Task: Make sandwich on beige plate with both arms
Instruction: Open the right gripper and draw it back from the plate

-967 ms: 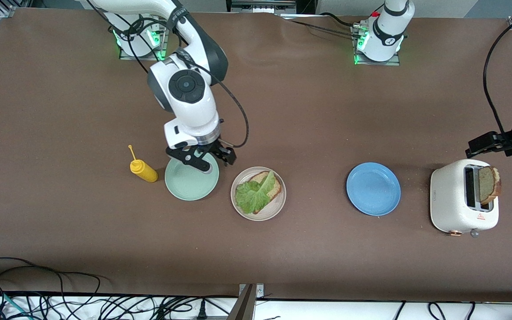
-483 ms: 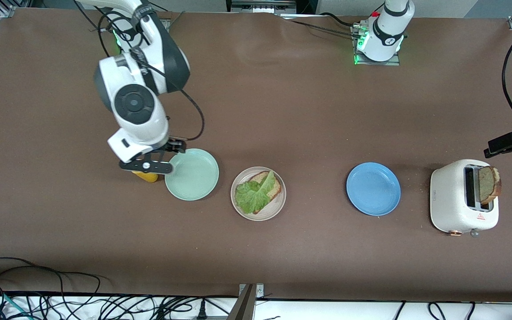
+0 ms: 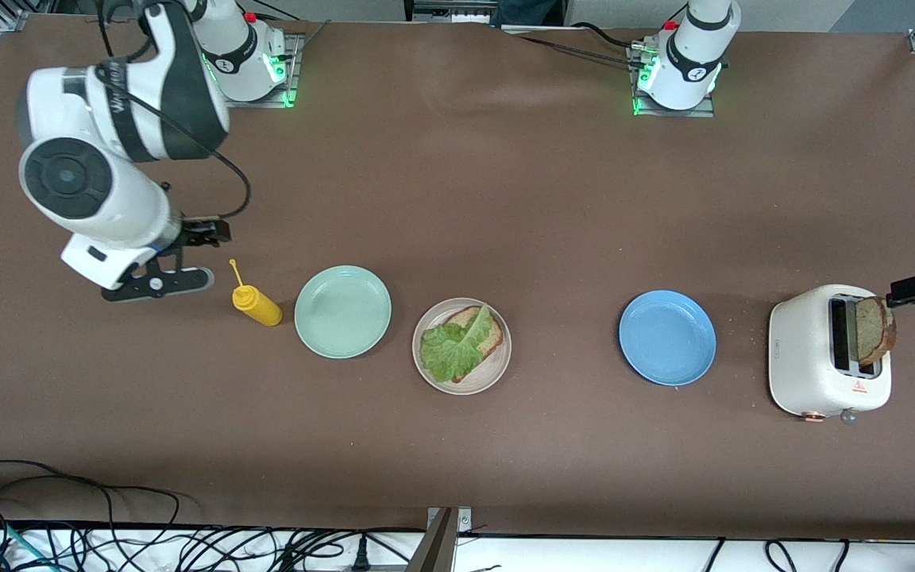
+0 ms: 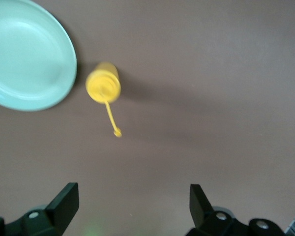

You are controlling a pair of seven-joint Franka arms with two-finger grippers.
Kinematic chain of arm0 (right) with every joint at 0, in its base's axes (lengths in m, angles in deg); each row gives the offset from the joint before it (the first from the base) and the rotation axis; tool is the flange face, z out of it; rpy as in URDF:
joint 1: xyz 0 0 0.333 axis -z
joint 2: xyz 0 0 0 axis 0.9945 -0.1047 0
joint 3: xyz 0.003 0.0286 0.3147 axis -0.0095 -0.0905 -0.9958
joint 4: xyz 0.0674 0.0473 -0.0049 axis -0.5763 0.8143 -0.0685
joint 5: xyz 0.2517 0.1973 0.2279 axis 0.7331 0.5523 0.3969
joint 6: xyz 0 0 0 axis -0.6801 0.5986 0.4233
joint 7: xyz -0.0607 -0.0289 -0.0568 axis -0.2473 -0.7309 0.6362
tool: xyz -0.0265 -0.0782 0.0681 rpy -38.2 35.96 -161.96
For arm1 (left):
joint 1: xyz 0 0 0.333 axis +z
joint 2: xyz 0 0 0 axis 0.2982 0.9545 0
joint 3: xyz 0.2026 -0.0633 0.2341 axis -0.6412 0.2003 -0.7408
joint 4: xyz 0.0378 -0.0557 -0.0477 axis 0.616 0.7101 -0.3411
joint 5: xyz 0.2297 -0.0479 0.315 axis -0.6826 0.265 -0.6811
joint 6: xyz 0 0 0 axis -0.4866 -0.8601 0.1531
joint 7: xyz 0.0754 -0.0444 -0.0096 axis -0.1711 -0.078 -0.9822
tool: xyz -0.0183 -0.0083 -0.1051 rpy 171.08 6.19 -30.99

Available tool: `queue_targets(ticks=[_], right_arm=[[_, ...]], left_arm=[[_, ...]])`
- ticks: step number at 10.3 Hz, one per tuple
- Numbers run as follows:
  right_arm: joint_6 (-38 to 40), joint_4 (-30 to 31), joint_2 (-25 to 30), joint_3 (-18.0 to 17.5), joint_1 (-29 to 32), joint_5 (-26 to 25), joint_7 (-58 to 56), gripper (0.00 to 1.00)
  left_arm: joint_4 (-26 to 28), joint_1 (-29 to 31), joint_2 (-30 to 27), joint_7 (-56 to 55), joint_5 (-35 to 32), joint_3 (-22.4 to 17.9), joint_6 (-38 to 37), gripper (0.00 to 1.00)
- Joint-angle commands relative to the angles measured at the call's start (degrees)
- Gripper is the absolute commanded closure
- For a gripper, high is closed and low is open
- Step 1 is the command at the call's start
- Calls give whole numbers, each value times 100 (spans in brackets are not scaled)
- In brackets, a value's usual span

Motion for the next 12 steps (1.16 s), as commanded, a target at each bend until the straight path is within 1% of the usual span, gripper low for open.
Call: queue_targets(ticks=[1, 2, 4, 5, 6, 7, 9, 11, 12], right_arm=[[-58, 647, 436, 560, -64, 148, -991, 0], [-5, 613, 384, 615, -56, 148, -1421, 0], [14, 648, 305, 694, 110, 156, -1618, 0], [-109, 657, 269, 695, 398, 313, -2298, 0], [-310, 648, 69, 695, 819, 845, -3166, 0], [-486, 648, -125, 686, 1171, 1303, -3932, 0], [-873, 639, -503, 686, 1647, 1946, -5181, 0], [-1110, 604, -863, 686, 1877, 2798, -6324, 0], [-1286, 595, -1117, 686, 1947, 3254, -6930, 0]], left_arm=[[-65, 27, 327, 303, -148, 30, 259, 1], [-74, 18, 476, 416, -148, 30, 278, 3], [-65, 27, 679, 566, -157, 30, 470, 5], [-65, 27, 732, 697, -174, 30, 541, 6], [-65, 36, 767, 855, -374, 30, 550, 6], [-65, 70, 776, 909, -498, 30, 542, 10], [-65, 62, 811, 883, -491, 30, 542, 23], [-65, 62, 820, 875, -473, 30, 542, 38], [-65, 62, 829, 866, -464, 39, 542, 43]])
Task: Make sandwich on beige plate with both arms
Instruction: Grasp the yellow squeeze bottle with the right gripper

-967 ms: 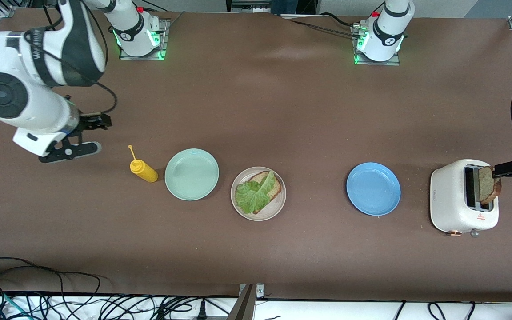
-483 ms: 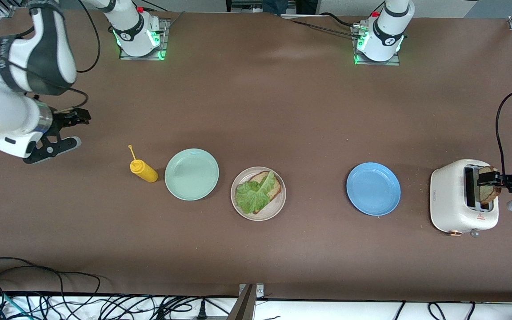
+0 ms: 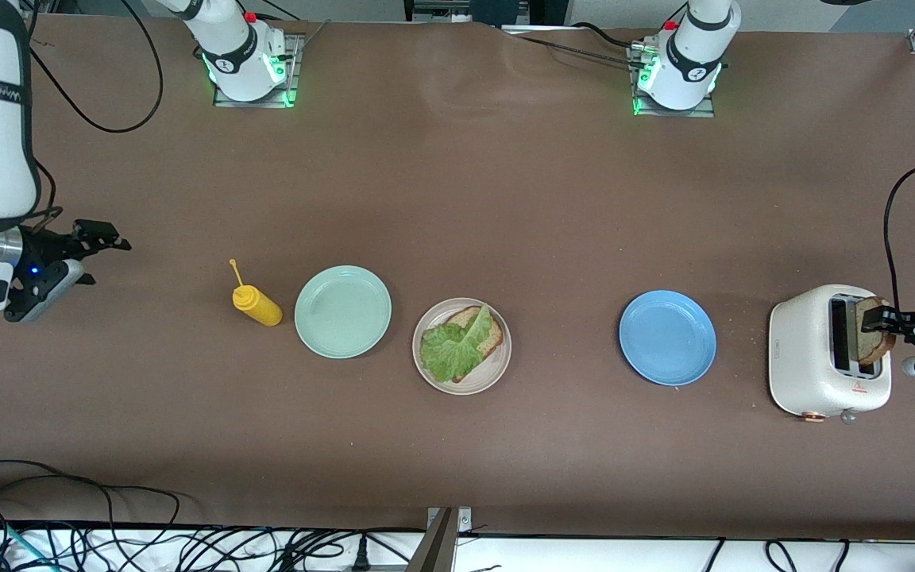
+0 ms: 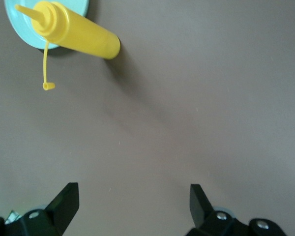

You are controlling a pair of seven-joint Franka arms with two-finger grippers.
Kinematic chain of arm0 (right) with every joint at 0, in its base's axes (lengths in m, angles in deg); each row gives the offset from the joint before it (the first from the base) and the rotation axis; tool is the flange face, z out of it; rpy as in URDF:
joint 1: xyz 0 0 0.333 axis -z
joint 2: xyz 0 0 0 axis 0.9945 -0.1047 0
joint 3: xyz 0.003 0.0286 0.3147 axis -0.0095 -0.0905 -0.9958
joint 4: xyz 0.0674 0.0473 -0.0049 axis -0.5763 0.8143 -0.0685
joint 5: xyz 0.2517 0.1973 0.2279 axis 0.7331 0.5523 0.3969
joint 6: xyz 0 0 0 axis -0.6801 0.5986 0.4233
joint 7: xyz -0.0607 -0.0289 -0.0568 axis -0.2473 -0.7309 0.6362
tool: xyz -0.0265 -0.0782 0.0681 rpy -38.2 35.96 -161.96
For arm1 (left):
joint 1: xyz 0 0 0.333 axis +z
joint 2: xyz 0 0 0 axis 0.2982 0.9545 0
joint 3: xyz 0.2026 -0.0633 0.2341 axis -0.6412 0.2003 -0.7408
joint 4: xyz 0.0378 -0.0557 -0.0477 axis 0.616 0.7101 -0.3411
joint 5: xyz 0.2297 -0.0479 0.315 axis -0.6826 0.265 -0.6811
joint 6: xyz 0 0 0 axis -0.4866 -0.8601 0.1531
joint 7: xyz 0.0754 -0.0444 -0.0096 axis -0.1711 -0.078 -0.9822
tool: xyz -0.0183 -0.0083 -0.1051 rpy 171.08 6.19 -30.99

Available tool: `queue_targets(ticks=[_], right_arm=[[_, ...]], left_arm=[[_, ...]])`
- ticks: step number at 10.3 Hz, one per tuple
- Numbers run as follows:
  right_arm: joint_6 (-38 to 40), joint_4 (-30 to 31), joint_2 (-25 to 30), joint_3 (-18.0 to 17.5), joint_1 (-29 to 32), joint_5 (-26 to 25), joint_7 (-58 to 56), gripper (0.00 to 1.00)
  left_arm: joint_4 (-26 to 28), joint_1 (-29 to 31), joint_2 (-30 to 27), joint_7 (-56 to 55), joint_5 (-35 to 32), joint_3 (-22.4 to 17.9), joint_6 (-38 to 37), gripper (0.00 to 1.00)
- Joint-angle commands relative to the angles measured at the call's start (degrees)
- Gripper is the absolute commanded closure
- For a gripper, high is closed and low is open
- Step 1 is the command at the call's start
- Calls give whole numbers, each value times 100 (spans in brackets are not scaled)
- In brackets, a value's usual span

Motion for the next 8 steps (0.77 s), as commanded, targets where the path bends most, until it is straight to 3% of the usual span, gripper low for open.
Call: queue_targets(ticks=[1, 3, 6, 8], right_arm=[[-216, -85, -541, -41, 147, 1098, -1342, 0], [-216, -85, -929, -41, 218, 2127, -2346, 2], [-68, -85, -1264, -50, 227, 3105, -3472, 2], [143, -93, -1518, -111, 297, 3632, -4332, 2]], left_arm=[[-63, 14, 45, 82, -142, 26, 23, 51], [-63, 14, 54, 73, -151, 26, 14, 66], [-63, 14, 63, 47, -142, 26, 14, 96], [-72, 14, 63, 47, -151, 26, 14, 99]])
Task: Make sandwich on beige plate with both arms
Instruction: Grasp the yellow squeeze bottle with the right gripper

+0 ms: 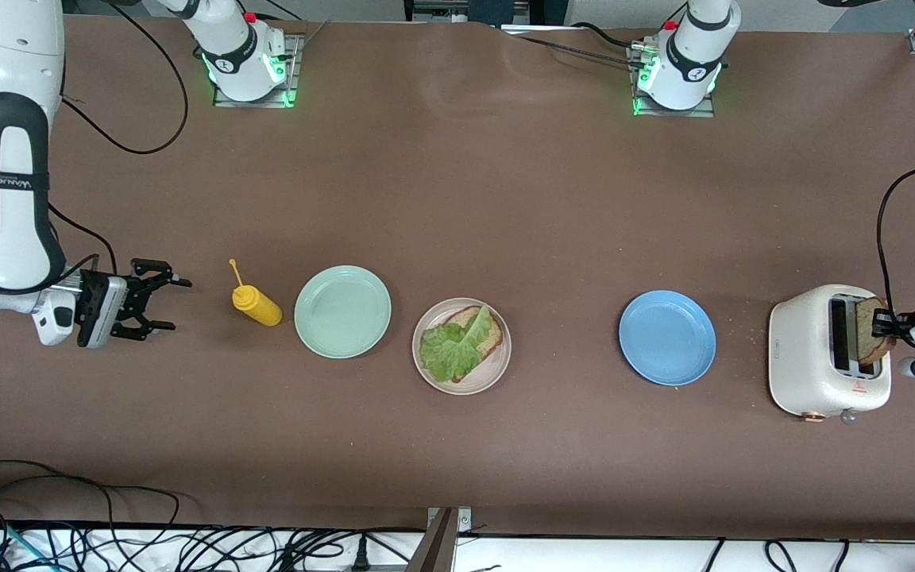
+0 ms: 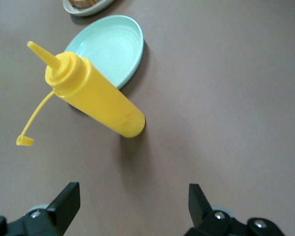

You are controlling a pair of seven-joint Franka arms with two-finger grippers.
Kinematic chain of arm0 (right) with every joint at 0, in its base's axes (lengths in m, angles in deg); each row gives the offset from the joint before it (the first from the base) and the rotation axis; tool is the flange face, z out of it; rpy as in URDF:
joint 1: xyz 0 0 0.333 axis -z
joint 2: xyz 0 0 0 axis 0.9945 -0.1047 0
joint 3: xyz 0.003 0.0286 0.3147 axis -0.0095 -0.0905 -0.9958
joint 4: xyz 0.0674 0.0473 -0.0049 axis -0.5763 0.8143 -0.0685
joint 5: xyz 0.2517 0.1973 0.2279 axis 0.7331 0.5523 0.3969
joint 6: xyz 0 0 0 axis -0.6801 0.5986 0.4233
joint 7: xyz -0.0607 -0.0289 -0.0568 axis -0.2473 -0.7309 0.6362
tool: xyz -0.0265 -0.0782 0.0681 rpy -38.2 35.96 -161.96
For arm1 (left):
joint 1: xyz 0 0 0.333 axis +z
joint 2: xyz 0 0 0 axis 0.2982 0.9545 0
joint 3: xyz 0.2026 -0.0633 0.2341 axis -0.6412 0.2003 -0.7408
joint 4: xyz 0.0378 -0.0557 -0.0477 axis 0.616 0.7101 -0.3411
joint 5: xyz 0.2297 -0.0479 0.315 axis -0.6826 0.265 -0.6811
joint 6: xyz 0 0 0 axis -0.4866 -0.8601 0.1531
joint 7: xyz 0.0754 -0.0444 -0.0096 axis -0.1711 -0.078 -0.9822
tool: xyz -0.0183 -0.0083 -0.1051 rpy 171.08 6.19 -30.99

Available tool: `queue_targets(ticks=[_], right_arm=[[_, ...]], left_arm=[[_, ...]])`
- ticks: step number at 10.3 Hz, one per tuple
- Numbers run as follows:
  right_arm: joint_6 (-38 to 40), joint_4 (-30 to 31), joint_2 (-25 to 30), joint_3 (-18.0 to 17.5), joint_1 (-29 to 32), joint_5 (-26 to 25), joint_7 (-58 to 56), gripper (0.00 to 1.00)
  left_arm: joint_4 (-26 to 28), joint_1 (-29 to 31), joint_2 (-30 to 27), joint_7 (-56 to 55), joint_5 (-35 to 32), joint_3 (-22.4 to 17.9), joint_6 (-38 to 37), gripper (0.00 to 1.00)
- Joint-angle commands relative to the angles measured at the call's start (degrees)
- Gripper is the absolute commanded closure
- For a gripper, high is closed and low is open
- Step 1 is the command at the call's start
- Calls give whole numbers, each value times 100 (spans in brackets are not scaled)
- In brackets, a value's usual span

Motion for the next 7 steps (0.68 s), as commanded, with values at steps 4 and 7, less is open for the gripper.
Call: queue_targets(ticks=[4, 7], right_arm=[[1312, -306, -970, -108, 189, 1478, -2328, 4], [1717, -368, -1173, -345, 294, 2015, -2840, 4]], left_arm=[[-191, 16, -48, 62, -160, 25, -12, 99], [-349, 25, -215, 71, -151, 25, -161, 98]])
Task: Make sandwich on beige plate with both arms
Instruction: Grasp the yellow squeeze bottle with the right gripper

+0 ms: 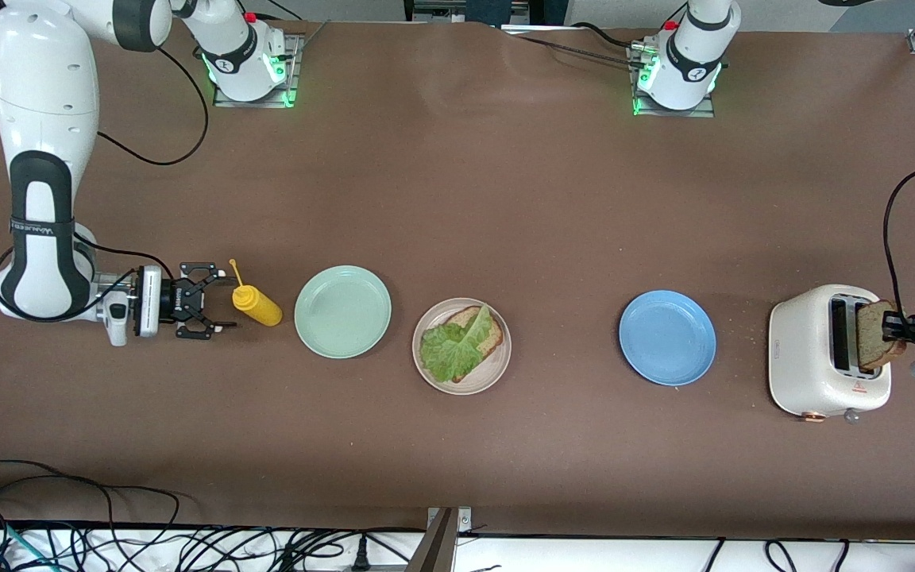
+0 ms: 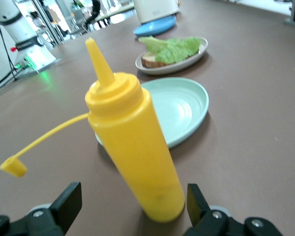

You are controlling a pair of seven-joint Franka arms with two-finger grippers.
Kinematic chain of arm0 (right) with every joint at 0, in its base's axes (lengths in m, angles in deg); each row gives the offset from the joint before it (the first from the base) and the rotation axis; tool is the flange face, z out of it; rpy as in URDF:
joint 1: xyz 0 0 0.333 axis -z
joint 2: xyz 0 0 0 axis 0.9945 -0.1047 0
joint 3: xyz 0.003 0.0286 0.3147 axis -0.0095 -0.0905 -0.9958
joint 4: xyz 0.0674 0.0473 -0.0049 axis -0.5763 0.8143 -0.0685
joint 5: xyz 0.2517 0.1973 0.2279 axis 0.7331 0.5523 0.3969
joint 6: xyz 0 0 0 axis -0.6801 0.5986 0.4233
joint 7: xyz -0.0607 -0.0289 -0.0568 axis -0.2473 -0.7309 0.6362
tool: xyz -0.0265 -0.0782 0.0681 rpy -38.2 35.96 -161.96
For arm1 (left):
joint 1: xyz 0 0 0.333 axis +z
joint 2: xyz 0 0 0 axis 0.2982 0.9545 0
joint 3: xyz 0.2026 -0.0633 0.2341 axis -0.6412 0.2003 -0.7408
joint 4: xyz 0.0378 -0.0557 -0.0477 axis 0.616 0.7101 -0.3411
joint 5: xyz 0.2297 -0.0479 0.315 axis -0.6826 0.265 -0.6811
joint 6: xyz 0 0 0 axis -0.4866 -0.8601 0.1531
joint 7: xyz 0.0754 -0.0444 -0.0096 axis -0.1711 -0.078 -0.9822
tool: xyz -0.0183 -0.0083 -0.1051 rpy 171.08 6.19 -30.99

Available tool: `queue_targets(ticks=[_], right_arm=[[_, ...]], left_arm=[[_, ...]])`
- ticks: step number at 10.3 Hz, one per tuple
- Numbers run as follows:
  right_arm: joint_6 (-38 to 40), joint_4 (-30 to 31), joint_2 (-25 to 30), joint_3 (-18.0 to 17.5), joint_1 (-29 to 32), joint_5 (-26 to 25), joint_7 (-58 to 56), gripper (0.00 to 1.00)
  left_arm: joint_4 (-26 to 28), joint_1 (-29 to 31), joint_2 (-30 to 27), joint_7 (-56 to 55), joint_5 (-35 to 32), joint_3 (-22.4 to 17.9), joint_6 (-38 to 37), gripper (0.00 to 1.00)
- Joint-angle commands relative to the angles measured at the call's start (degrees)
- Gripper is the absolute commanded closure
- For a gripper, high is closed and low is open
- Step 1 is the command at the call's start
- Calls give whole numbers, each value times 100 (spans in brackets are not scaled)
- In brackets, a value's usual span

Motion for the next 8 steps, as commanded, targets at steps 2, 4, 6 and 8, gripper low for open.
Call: queue_targets(ticks=[2, 4, 6, 8], right_arm=[[290, -212, -226, -347, 200, 479, -629, 5], [308, -221, -262, -461, 201, 709, -1102, 13], [492, -221, -271, -453, 218, 709, -1193, 82], [519, -412, -253, -453, 210, 692, -1044, 100]], left_arm=[[-98, 11, -403, 70, -133, 54, -290, 98], [-98, 2, -640, 70, -142, 63, -307, 98], [-98, -6, -860, 70, -151, 107, -552, 97], [-98, -50, -1054, 27, -115, 125, -930, 97]])
